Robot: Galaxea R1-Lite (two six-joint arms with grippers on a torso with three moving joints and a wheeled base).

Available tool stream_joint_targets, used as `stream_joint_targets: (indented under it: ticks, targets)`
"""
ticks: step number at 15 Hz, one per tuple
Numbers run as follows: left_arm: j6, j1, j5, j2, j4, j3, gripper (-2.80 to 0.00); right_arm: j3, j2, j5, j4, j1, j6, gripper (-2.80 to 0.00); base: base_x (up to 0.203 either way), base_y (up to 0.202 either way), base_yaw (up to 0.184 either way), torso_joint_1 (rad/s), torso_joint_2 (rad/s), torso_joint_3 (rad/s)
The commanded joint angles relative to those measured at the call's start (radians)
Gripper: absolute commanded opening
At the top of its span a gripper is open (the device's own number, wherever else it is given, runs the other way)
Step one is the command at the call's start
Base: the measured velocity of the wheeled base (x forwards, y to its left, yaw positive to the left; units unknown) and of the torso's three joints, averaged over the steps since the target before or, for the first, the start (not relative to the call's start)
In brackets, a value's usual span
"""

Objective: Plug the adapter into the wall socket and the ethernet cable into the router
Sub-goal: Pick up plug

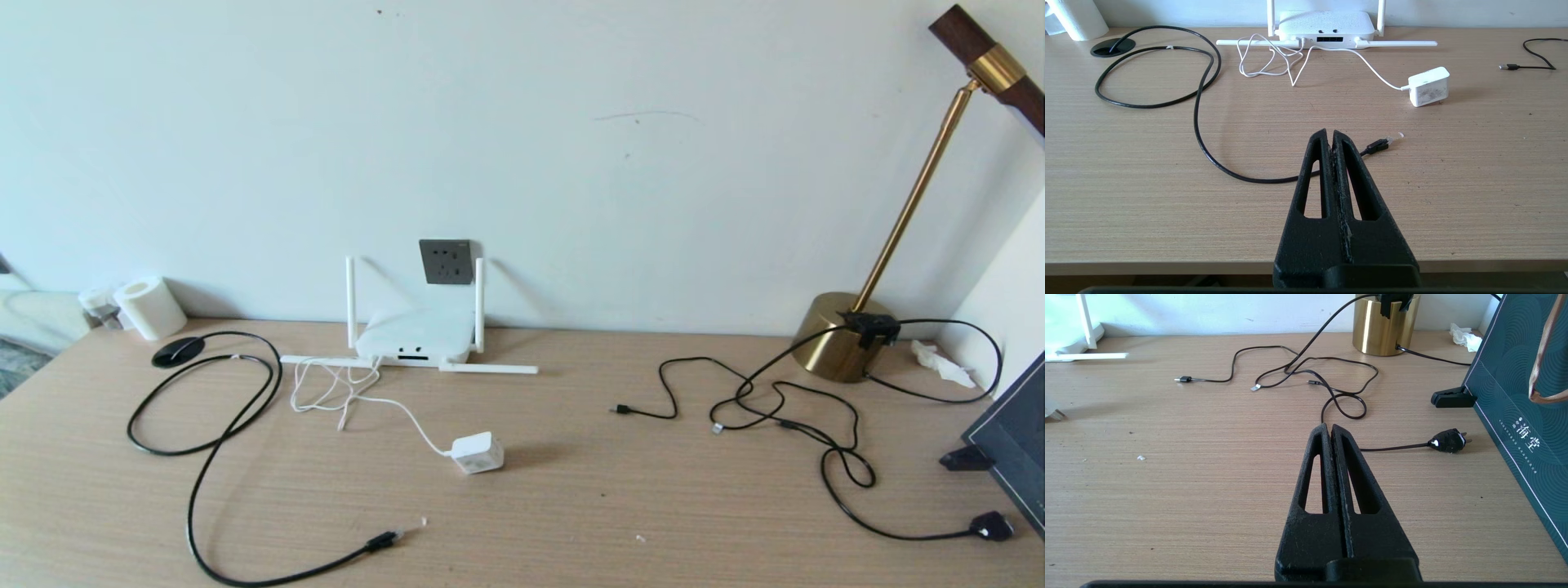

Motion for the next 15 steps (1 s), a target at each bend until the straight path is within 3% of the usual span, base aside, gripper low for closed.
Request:
stream_joint_targets:
  ticks: [1, 12, 15]
  targets:
    - [-0.001, 0.000, 0.000, 0.000, 0.000, 0.002, -2.80, 0.001, 0.001, 0.000, 0.000, 0.000, 0.000, -2.80, 0.000, 0.000, 0.000, 0.000, 0.00, 0.000]
    - [0.033, 0.000, -0.008, 0.000, 0.003, 0.002, -2.80, 0.004, -0.001, -0.002, -0.005, 0.000, -0.012, -2.80, 0.000, 0.000, 0.000, 0.000, 0.00, 0.000]
    - [0.112, 0.000, -0.020, 0.005, 0.000, -0.066, -2.80, 0.004, -0.001, -0.002, -0.005, 0.000, -0.012, -2.80, 0.000, 0.000, 0.000, 0.000, 0.00, 0.000]
